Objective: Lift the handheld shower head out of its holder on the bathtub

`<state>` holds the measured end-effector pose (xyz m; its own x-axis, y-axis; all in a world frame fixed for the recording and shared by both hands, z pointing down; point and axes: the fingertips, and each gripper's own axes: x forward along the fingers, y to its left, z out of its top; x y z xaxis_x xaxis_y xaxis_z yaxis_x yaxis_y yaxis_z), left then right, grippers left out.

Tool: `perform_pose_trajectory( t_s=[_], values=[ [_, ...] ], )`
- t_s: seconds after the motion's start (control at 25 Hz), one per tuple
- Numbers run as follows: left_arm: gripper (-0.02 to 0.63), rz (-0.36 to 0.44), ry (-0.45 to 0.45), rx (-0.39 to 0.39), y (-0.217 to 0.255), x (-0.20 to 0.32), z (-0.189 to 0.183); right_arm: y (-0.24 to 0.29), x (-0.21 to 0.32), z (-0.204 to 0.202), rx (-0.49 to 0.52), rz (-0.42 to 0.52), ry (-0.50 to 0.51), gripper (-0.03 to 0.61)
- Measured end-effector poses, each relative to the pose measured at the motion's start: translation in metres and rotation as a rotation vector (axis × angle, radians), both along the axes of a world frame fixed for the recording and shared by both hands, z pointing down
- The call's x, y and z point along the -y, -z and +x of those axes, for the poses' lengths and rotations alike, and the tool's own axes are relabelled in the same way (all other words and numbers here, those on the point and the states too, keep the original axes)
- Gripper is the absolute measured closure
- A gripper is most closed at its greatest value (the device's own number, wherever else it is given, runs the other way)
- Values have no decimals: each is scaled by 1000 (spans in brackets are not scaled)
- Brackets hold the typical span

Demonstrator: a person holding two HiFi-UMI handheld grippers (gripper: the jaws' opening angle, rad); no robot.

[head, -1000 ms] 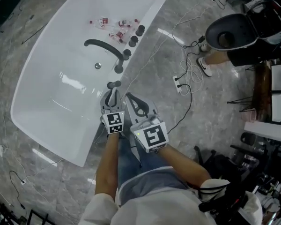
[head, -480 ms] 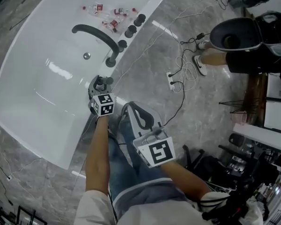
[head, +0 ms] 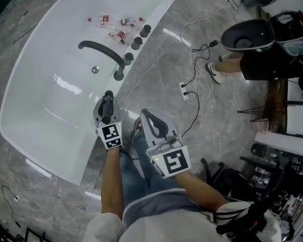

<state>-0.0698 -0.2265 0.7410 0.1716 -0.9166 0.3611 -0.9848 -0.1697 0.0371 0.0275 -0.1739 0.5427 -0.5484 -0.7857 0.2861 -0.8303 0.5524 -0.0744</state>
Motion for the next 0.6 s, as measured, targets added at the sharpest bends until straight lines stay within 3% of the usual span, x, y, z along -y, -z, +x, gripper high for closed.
perform_pose_trajectory(
  t_s=[0.36, 0.6],
  values=[
    [465, 171, -65, -90, 277, -94, -13, 157, -60, -24, 59, 79, 74, 560],
    [465, 240, -84, -109, 400, -158, -25, 233, -114, -27, 93, 93, 136, 560]
  ],
)
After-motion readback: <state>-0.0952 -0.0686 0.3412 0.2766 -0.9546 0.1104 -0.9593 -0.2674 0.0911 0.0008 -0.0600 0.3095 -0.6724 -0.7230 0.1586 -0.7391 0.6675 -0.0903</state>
